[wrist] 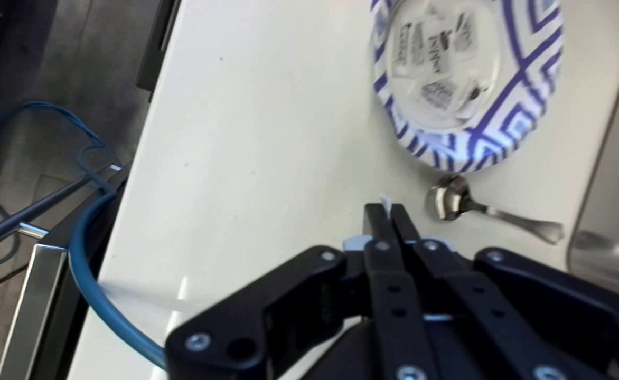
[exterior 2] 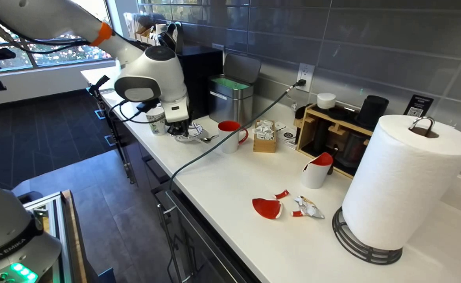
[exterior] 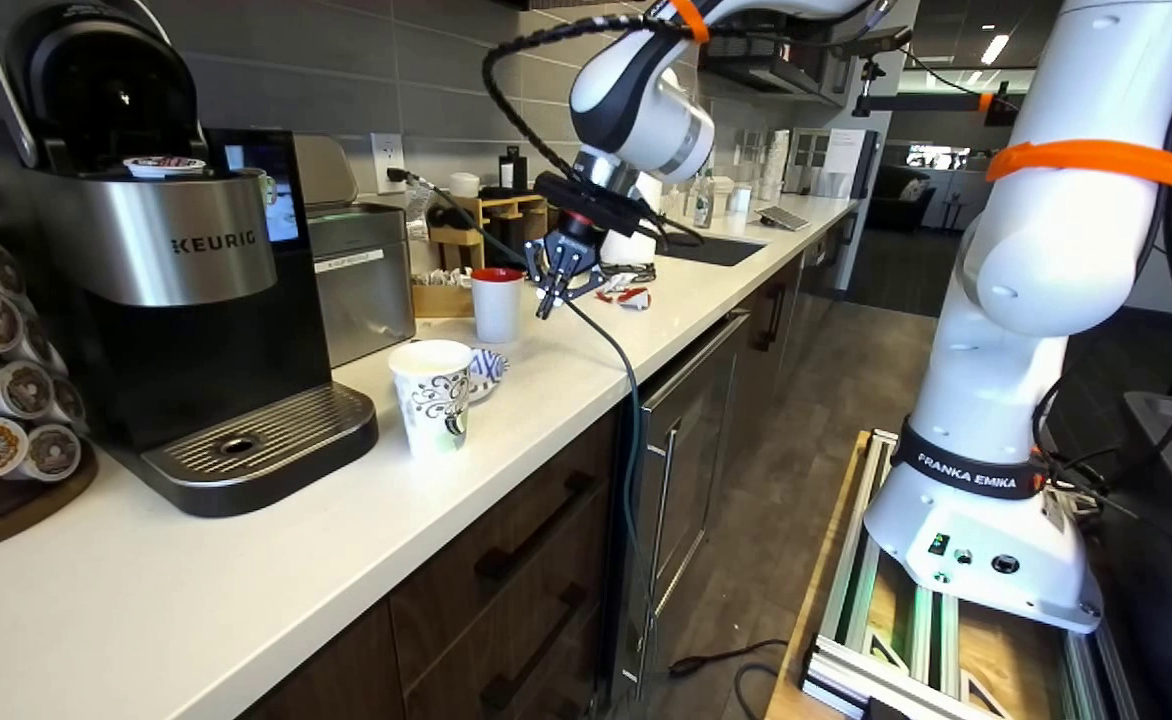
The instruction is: The object was instructed to pick up an object and put it in a cap and it was jerking
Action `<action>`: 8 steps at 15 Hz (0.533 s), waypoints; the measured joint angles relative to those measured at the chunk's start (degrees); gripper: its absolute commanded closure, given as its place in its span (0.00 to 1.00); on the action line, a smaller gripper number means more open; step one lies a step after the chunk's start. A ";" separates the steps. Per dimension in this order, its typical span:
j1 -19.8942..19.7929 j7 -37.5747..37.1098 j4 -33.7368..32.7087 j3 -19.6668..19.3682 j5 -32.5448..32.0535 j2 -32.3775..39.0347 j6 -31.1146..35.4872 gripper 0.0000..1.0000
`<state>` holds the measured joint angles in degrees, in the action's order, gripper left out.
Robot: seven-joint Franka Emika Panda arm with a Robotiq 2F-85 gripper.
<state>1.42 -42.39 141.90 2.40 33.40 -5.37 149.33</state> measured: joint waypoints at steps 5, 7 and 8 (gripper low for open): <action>0.15 18.82 -1.22 -2.87 9.71 -8.68 -11.56 0.99; 0.16 25.83 -1.64 -4.06 12.39 -10.48 -15.50 0.99; 0.17 29.38 -1.95 -4.66 14.00 -10.88 -17.43 0.99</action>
<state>1.59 -13.01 139.94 -2.26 47.40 -16.25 131.90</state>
